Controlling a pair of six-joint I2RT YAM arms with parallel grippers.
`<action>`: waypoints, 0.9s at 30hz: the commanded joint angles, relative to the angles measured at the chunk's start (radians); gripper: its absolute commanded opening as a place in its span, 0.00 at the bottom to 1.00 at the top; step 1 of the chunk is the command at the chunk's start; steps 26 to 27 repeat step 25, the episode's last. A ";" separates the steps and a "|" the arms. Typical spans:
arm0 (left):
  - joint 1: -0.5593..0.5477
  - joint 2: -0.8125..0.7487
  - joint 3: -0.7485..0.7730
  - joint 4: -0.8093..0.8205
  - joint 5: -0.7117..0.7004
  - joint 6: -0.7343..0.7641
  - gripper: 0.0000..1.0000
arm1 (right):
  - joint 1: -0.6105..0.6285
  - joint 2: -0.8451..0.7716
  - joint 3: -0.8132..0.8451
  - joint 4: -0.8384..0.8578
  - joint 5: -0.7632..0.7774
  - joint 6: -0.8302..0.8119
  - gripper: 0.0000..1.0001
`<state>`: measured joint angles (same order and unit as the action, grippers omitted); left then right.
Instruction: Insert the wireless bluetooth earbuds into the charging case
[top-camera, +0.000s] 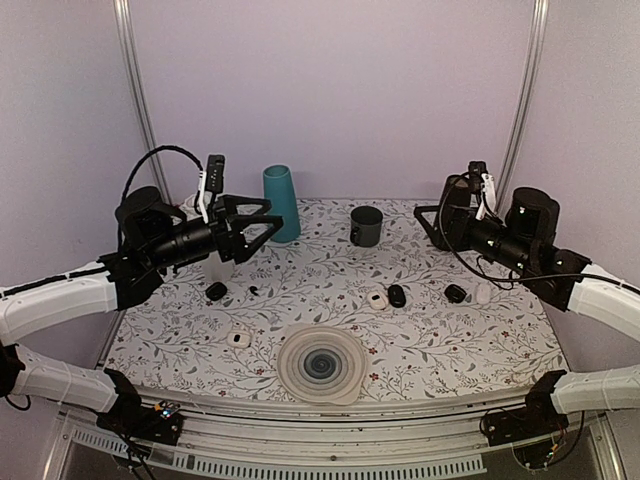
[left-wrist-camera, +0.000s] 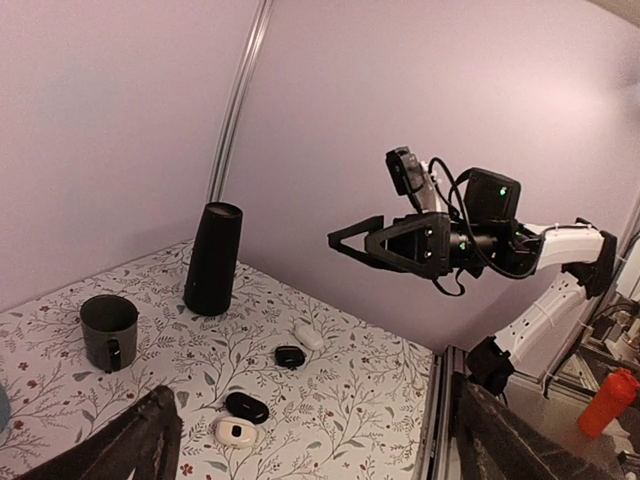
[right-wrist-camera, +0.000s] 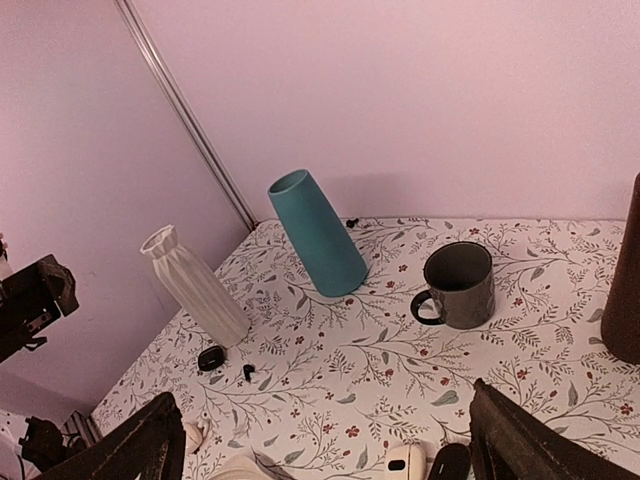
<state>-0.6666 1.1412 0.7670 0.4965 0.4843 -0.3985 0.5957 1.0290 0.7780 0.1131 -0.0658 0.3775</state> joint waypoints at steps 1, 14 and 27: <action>0.013 0.006 -0.026 0.016 -0.051 -0.002 0.96 | 0.006 -0.042 -0.020 0.028 0.032 -0.013 0.99; 0.014 0.003 -0.035 -0.030 -0.151 -0.004 0.96 | 0.006 -0.051 -0.036 0.036 0.092 0.000 0.99; 0.014 0.010 -0.031 -0.036 -0.159 0.003 0.96 | 0.006 -0.059 -0.043 0.034 0.101 0.000 0.99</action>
